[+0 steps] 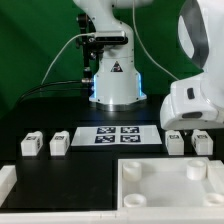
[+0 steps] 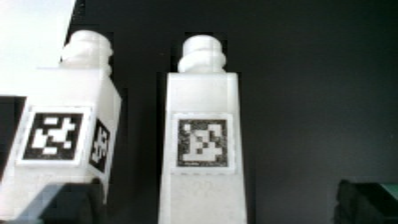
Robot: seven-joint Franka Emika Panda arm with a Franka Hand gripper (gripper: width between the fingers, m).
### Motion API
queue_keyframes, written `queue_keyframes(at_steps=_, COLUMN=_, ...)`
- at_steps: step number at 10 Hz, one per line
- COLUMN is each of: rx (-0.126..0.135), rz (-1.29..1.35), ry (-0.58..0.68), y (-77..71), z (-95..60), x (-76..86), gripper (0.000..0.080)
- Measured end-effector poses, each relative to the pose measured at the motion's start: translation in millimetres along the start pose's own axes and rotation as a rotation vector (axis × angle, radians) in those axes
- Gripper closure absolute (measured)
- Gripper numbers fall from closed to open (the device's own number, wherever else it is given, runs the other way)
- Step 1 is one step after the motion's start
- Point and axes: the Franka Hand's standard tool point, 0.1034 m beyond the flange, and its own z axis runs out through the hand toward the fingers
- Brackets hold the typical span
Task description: Assemble one leg
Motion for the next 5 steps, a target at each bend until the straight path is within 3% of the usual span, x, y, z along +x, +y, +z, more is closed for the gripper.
queue_keyframes(at_steps=2, rx=0.002, rz=0.0, ry=0.01, y=-1.2, z=0.3, x=2.4, gripper=0.0151)
queue_keyframes(at_steps=5, rx=-0.003, rz=0.005, ry=-0.016, y=-5.5, z=18.1, x=2.7, gripper=0.0151)
